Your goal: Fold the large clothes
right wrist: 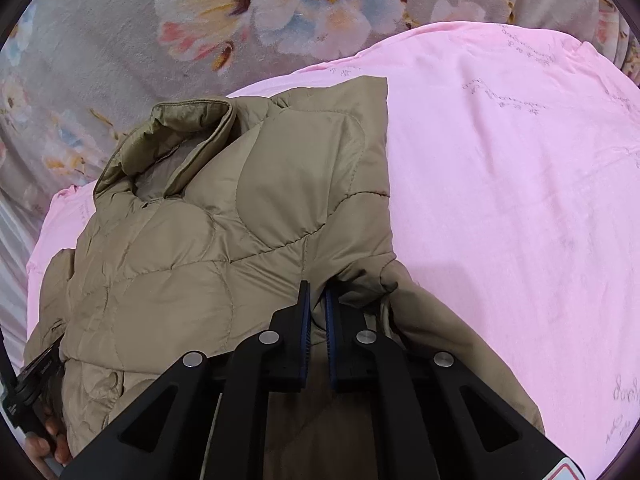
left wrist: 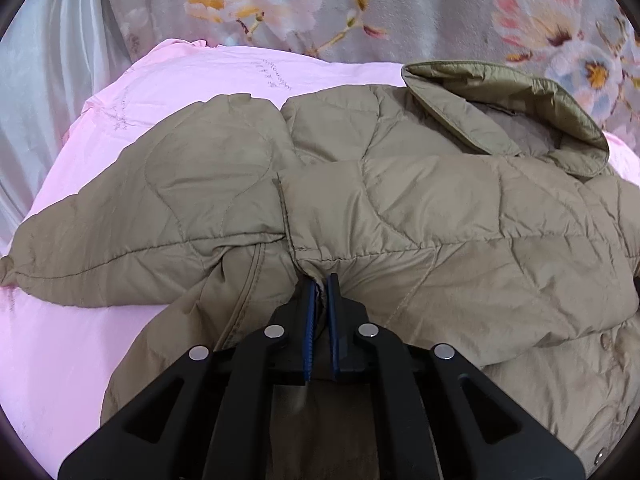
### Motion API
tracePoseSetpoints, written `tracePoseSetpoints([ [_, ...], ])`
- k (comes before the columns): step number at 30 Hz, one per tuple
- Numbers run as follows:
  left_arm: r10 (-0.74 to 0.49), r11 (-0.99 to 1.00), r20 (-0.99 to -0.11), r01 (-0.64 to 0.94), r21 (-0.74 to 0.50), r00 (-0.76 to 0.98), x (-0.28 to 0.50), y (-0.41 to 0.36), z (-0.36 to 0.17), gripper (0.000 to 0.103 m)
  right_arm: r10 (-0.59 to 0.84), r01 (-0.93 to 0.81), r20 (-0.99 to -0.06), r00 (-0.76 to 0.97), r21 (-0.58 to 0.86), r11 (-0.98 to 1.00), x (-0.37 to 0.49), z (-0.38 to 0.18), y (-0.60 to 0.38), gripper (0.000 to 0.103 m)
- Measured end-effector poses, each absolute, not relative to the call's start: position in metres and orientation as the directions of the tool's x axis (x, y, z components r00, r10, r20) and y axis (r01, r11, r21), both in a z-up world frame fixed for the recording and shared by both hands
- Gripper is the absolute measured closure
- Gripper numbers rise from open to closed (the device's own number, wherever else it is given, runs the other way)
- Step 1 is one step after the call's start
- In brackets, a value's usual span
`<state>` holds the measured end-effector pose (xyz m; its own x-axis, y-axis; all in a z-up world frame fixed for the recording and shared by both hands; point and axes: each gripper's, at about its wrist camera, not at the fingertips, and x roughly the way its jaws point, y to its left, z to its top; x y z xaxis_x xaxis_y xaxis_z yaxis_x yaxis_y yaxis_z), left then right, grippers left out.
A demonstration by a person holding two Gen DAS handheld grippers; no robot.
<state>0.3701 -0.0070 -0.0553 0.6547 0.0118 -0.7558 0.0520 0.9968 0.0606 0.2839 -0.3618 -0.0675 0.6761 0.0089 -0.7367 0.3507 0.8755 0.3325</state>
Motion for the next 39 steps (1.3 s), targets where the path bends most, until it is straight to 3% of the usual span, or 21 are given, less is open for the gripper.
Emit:
tracePoseSetpoints([
  [11,0.034,0.995,-0.764,0.047,0.084,0.644,0.292,0.010,-0.052,0.097,0.009,0.346,-0.746,0.665,0.319,0.882,0.222,-0.064,-0.338,0.099],
  [18,-0.010,0.997,-0.773,0.062,0.038,0.635,0.261,0.025,-0.044,0.096,0.023,0.354,-0.745,0.667,0.343,0.870,0.178,-0.062,-0.330,0.096],
  [23,0.003,0.999,-0.752,0.031,0.032,0.659,0.251,0.042,-0.009,0.071,-0.069,0.359,-0.727,0.683,0.252,0.899,0.149,-0.023,-0.324,0.081],
  [25,0.015,0.999,-0.697,0.013,0.035,0.717,0.246,0.043,0.020,0.048,-0.112,0.356,-0.692,0.713,0.221,0.908,0.141,-0.002,-0.322,0.075],
  [30,-0.067,0.993,-0.692,0.118,0.027,0.718,0.264,0.000,0.038,0.040,-0.020,0.264,-0.678,0.735,0.259,0.929,0.181,0.022,-0.298,0.074],
  [36,-0.058,0.980,-0.773,0.182,0.075,0.632,0.286,-0.042,-0.025,0.040,0.059,0.174,-0.740,0.670,0.233,0.957,0.230,-0.022,-0.247,0.074],
  [39,-0.059,0.982,-0.762,0.175,0.072,0.645,0.284,-0.039,-0.036,0.036,0.048,0.174,-0.756,0.653,0.211,0.962,0.229,-0.047,-0.238,0.074],
])
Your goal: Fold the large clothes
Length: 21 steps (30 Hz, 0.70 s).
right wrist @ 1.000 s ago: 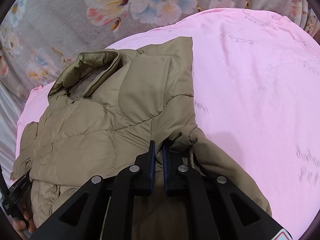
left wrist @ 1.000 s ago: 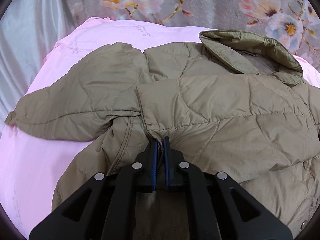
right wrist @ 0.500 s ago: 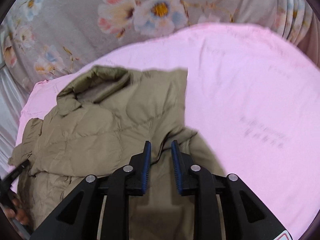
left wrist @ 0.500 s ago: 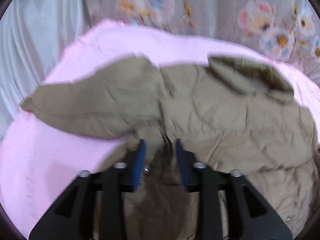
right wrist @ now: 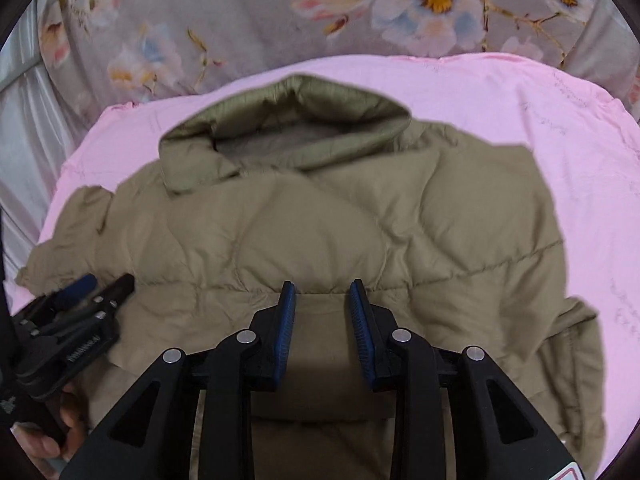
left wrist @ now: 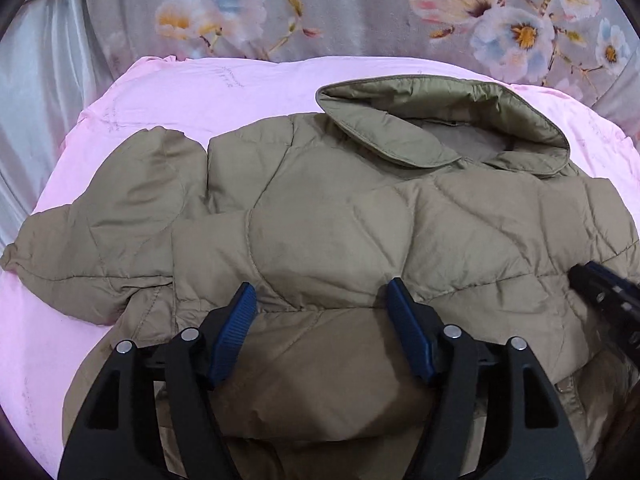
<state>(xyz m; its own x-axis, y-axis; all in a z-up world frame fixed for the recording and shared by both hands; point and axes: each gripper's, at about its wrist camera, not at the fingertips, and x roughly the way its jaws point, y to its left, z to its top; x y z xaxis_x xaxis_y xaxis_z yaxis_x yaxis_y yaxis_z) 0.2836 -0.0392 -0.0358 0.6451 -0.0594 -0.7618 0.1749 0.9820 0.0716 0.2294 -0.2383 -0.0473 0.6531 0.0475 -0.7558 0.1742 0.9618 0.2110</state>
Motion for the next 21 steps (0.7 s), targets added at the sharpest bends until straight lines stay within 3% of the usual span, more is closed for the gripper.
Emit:
tracePoseSetpoints([
  [13,-0.022,0.982,-0.753,0.156,0.108,0.658,0.281,-0.041,-0.042,0.030,-0.005,0.185,-0.755,0.656,0.154,0.971,0.228,-0.053,-0.232,0.074],
  [17,-0.120,0.989,-0.728,0.143,-0.030,0.675,0.278,-0.019,-0.029,0.026,-0.006,0.188,-0.756,0.654,0.155,0.970,0.228,-0.053,-0.233,0.074],
  [18,-0.130,0.991,-0.719,0.113,-0.072,0.683,0.276,-0.003,-0.021,0.020,-0.004,0.188,-0.756,0.655,0.157,0.970,0.228,-0.053,-0.233,0.074],
  [21,-0.127,0.989,-0.696,0.041,-0.139,0.706,0.268,0.046,0.002,0.018,0.005,0.189,-0.753,0.658,0.172,0.967,0.227,-0.052,-0.235,0.074],
])
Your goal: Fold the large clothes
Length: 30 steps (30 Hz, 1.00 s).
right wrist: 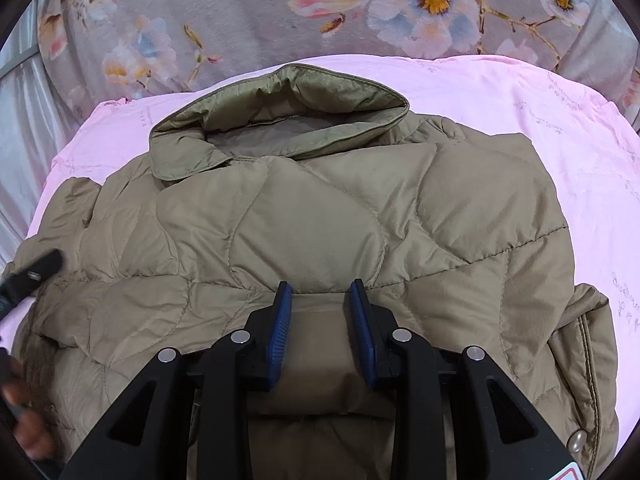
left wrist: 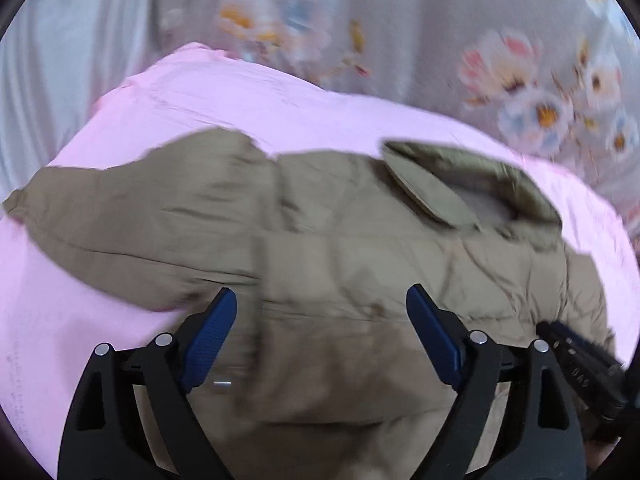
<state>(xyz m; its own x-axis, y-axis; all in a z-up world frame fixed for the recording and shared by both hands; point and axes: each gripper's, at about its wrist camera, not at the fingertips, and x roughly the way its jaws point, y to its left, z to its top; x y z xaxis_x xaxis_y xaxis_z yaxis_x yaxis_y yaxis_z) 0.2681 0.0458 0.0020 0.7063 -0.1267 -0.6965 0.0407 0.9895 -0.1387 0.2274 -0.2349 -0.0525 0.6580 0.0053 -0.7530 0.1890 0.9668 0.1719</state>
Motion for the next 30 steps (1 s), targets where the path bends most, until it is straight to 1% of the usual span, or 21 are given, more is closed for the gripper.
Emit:
tracePoseSetpoints([
  [1,-0.116,0.987,-0.689,0.005,-0.162,0.716,0.266,0.070,0.010,0.014,0.007,0.190,-0.752,0.659,0.175,0.966,0.227,-0.052,-0.235,0.074],
  [2,-0.103,0.985,-0.685,-0.022,-0.172,0.721,0.265,0.087,0.014,0.012,0.006,0.191,-0.752,0.659,0.175,0.966,0.227,-0.052,-0.235,0.073],
  [5,-0.003,0.974,-0.693,-0.156,-0.167,0.721,0.272,0.162,0.025,0.012,0.000,0.191,-0.753,0.658,0.167,0.967,0.227,-0.052,-0.235,0.072],
  [6,0.057,0.962,-0.705,-0.228,-0.151,0.707,0.278,0.198,0.024,0.012,-0.003,0.193,-0.753,0.658,0.165,0.967,0.227,-0.052,-0.235,0.071],
  [11,0.165,0.884,-0.759,-0.435,-0.169,0.629,0.304,0.305,0.012,0.012,-0.023,0.199,-0.756,0.654,0.143,0.969,0.227,-0.051,-0.232,0.070],
  [12,0.170,0.871,-0.768,-0.459,-0.176,0.617,0.308,0.317,0.009,0.013,-0.027,0.201,-0.756,0.654,0.139,0.970,0.227,-0.051,-0.231,0.069],
  [14,0.136,0.841,-0.784,-0.489,-0.232,0.606,0.320,0.345,-0.001,0.013,-0.034,0.205,-0.757,0.653,0.133,0.970,0.227,-0.050,-0.230,0.069],
  [17,0.080,0.810,-0.794,-0.503,-0.300,0.603,0.334,0.361,-0.012,0.021,-0.038,0.206,-0.758,0.651,0.128,0.970,0.228,-0.050,-0.230,0.068],
  [19,0.037,0.797,-0.801,-0.502,-0.337,0.597,0.344,0.366,-0.020,0.038,-0.040,0.207,-0.758,0.651,0.127,0.970,0.228,-0.050,-0.230,0.068],
  [20,0.014,0.791,-0.807,-0.500,-0.352,0.591,0.349,0.367,-0.025,0.042,-0.041,0.208,-0.758,0.650,0.125,0.970,0.228,-0.050,-0.229,0.068],
  [21,-0.004,0.787,-0.816,-0.501,-0.359,0.579,0.355,0.367,-0.031,0.053,-0.042,0.208,-0.759,0.650,0.124,0.970,0.228,-0.050,-0.229,0.068],
  [22,0.014,0.788,-0.824,-0.513,-0.339,0.567,0.358,0.365,-0.033,0.063,-0.044,0.209,-0.759,0.650,0.123,0.970,0.228,-0.050,-0.229,0.068],
  [23,0.029,0.794,-0.824,-0.514,-0.324,0.565,0.358,0.363,-0.033,0.066,-0.045,0.210,-0.759,0.649,0.122,0.970,0.228,-0.050,-0.229,0.068],
  [24,0.044,0.805,-0.820,-0.507,-0.309,0.571,0.358,0.360,-0.031,0.079,-0.047,0.211,-0.759,0.649,0.121,0.970,0.228,-0.050,-0.229,0.067],
  [25,0.049,0.811,-0.816,-0.499,-0.304,0.576,0.358,0.359,-0.028,0.089,-0.046,0.211,-0.759,0.649,0.121,0.970,0.228,-0.050,-0.229,0.067],
  [26,0.050,0.815,-0.811,-0.493,-0.305,0.583,0.357,0.358,-0.024,0.090,-0.049,0.211,-0.760,0.649,0.118,0.970,0.228,-0.050,-0.229,0.067],
  [27,0.051,0.819,-0.798,-0.483,-0.310,0.600,0.355,0.355,-0.017,0.094,-0.051,0.213,-0.760,0.648,0.116,0.970,0.228,-0.050,-0.229,0.067],
  [28,0.042,0.827,-0.782,-0.461,-0.322,0.622,0.353,0.349,-0.008,0.096,-0.054,0.214,-0.760,0.648,0.114,0.970,0.228,-0.050,-0.229,0.067],
  [30,0.032,0.850,-0.748,-0.412,-0.328,0.663,0.349,0.334,0.015,0.097,-0.059,0.217,-0.760,0.647,0.110,0.970,0.228,-0.050,-0.228,0.067],
])
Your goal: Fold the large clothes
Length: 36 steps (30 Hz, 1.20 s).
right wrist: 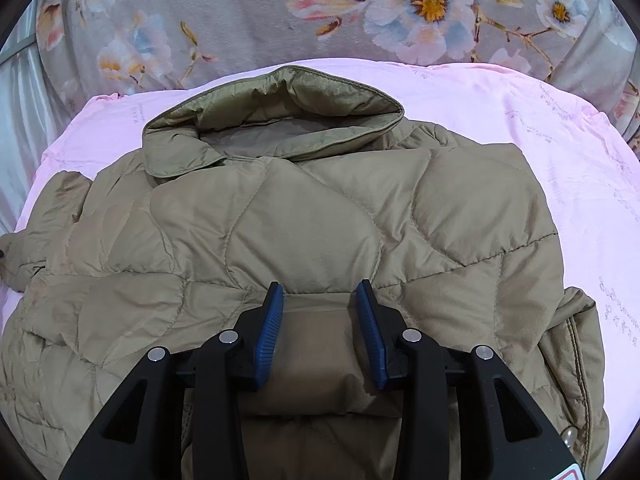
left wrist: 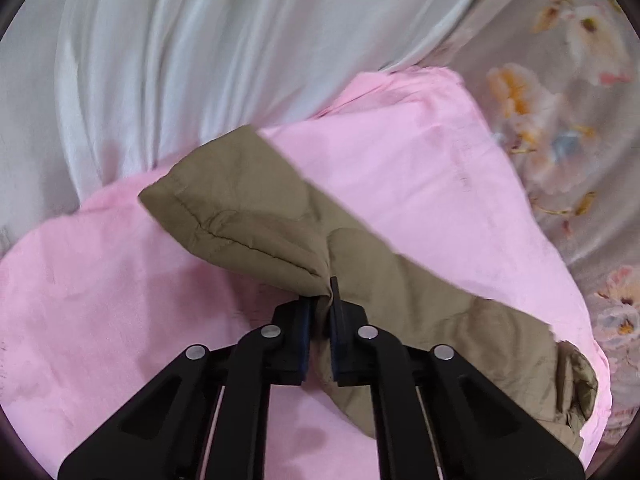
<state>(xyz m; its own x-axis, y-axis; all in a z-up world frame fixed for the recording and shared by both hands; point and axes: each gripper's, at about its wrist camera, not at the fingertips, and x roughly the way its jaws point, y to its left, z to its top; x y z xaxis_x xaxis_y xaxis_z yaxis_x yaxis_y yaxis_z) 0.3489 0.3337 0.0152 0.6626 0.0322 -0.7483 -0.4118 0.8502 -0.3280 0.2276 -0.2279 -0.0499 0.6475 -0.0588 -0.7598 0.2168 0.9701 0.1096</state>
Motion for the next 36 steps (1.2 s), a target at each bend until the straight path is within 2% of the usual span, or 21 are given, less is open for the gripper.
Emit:
tracePoseSetpoints([
  [2,0.020,0.874,-0.713,-0.359,-0.328,0.701,0.345,0.314,0.038,0.098,-0.063,0.220,-0.759,0.648,0.107,0.970,0.228,-0.050,-0.227,0.066],
  [6,-0.027,0.949,-0.605,-0.169,-0.265,0.796,0.323,0.232,0.108,0.098,-0.079,0.231,-0.756,0.650,0.098,0.968,0.227,-0.048,-0.226,0.057],
  [10,-0.188,0.968,-0.524,0.068,-0.240,0.830,0.296,0.135,0.153,0.098,-0.081,0.240,-0.736,0.673,0.113,0.964,0.221,-0.044,-0.230,0.046],
  [14,-0.356,0.934,-0.517,0.277,-0.225,0.778,0.266,0.032,0.162,0.098,-0.095,0.281,-0.680,0.727,0.168,0.945,0.206,-0.033,-0.241,0.039],
  [19,-0.432,0.896,-0.589,0.399,-0.194,0.683,0.240,-0.066,0.122,0.095,-0.085,0.316,-0.645,0.759,0.251,0.915,0.180,-0.017,-0.261,0.038],
  [20,-0.439,0.891,-0.614,0.408,-0.200,0.656,0.237,-0.081,0.109,0.093,-0.080,0.318,-0.643,0.761,0.263,0.911,0.172,-0.014,-0.265,0.038],
  [21,-0.451,0.883,-0.637,0.417,-0.215,0.625,0.236,-0.092,0.097,0.081,-0.076,0.317,-0.641,0.764,0.269,0.909,0.167,-0.012,-0.269,0.037],
  [22,-0.465,0.875,-0.658,0.421,-0.239,0.593,0.237,-0.101,0.085,0.060,-0.074,0.313,-0.638,0.767,0.270,0.910,0.161,-0.009,-0.272,0.037],
  [23,-0.490,0.863,-0.673,0.416,-0.286,0.554,0.237,-0.107,0.070,0.048,-0.077,0.310,-0.636,0.768,0.263,0.914,0.154,-0.007,-0.275,0.036],
  [24,-0.504,0.858,-0.672,0.406,-0.315,0.542,0.235,-0.108,0.062,0.033,-0.082,0.308,-0.634,0.769,0.254,0.917,0.148,-0.005,-0.277,0.036],
  [25,-0.512,0.855,-0.670,0.395,-0.336,0.537,0.234,-0.108,0.055,0.029,-0.085,0.305,-0.632,0.770,0.248,0.919,0.143,-0.003,-0.280,0.035],
  [28,-0.536,0.843,-0.663,0.374,-0.387,0.522,0.235,-0.090,0.044,0.029,-0.085,0.297,-0.623,0.778,0.246,0.923,0.127,0.002,-0.290,0.033],
  [31,-0.508,0.860,-0.655,0.288,-0.421,0.560,0.244,-0.048,0.046,0.029,-0.059,0.287,-0.618,0.784,0.277,0.917,0.122,0.005,-0.298,0.030],
  [36,-0.429,0.878,-0.691,0.090,-0.469,0.583,0.272,0.033,0.031,0.029,0.078,0.239,-0.637,0.767,0.398,0.886,0.138,0.003,-0.299,0.030],
])
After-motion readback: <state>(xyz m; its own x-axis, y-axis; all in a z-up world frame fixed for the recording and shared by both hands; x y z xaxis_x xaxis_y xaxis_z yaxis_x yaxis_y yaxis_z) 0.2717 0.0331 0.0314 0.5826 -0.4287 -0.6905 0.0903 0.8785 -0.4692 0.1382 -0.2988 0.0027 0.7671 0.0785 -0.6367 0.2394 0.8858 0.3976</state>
